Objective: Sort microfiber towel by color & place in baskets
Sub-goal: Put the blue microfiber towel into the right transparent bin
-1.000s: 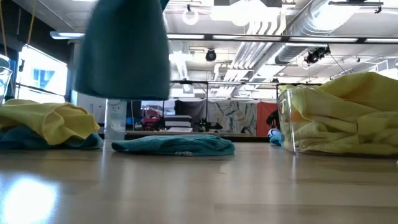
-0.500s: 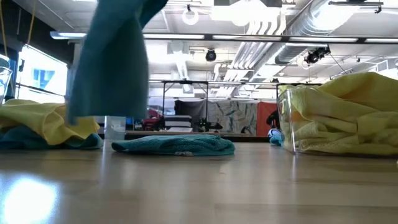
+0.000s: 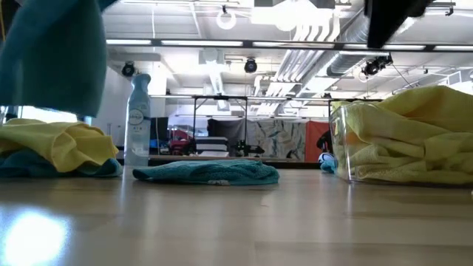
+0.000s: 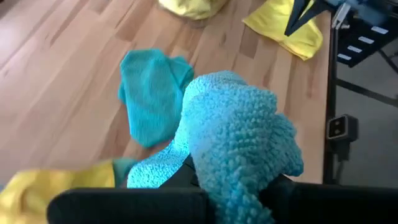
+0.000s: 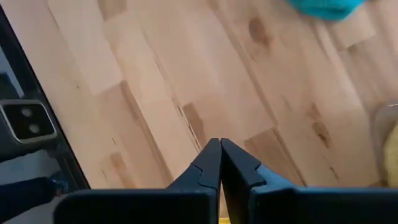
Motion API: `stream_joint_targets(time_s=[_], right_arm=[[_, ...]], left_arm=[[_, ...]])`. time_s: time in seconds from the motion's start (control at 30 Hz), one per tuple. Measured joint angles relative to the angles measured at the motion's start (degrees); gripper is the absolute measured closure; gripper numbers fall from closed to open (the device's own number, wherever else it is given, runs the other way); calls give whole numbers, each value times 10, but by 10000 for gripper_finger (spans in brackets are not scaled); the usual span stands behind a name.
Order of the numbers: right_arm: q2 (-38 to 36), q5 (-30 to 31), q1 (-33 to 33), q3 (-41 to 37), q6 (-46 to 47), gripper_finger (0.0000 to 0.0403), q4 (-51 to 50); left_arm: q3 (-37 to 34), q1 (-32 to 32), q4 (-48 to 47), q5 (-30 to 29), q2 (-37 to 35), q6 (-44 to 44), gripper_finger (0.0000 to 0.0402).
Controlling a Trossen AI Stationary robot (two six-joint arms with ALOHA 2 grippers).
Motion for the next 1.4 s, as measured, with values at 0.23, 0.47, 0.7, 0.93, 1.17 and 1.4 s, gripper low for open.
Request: stream_joint_targets(time_s=[0.23, 0.47, 0.7, 0.93, 1.17, 1.4], right_arm=[[-81, -2, 9, -160, -3, 402, 138], [-166, 1, 10, -273, 3, 402, 246], [-207, 6, 10, -316, 15, 403, 298], [-208, 16, 10, -316, 40, 403, 316], [-208, 18, 10, -316, 55, 403, 351], [-208, 40, 10, -316, 59, 403, 357]], left_arm=[[137, -65, -152, 30, 42, -130, 397], [212, -127, -255, 62, 89, -251, 397], [190, -137, -299, 40, 140, -272, 397], [97, -173, -277, -20, 148, -339, 396], [-11, -240, -210, -61, 113, -462, 397], [-75, -267, -133, -60, 93, -479, 397]])
